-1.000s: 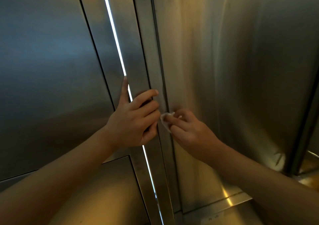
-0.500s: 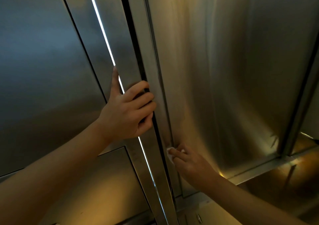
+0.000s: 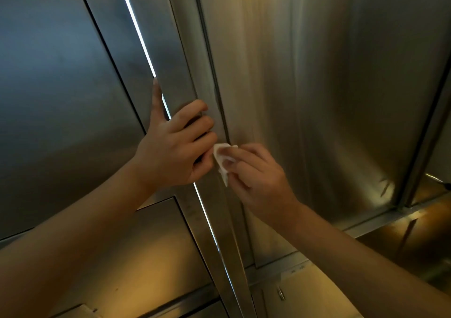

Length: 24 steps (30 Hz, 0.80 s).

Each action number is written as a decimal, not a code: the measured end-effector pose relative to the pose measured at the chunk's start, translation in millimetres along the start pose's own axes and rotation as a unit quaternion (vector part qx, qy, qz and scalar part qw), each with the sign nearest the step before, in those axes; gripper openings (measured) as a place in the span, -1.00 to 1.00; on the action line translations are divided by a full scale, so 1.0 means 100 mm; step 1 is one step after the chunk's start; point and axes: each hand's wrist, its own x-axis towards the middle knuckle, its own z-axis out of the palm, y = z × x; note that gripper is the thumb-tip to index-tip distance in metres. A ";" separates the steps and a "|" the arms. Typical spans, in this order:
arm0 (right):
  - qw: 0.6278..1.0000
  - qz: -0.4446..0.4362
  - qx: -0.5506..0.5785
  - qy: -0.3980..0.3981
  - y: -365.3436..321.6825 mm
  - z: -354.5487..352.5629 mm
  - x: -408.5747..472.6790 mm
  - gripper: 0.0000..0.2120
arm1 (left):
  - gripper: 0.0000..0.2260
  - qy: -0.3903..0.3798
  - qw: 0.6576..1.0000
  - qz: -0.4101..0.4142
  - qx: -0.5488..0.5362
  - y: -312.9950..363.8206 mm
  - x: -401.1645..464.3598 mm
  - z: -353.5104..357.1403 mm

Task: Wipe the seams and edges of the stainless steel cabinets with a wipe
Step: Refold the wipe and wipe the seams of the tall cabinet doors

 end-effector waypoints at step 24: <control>0.982 0.138 0.081 -0.103 -0.03 0.47 -1.42 -0.90 | -0.81 -0.017 0.999 0.034 -0.008 0.00 -0.01 -0.01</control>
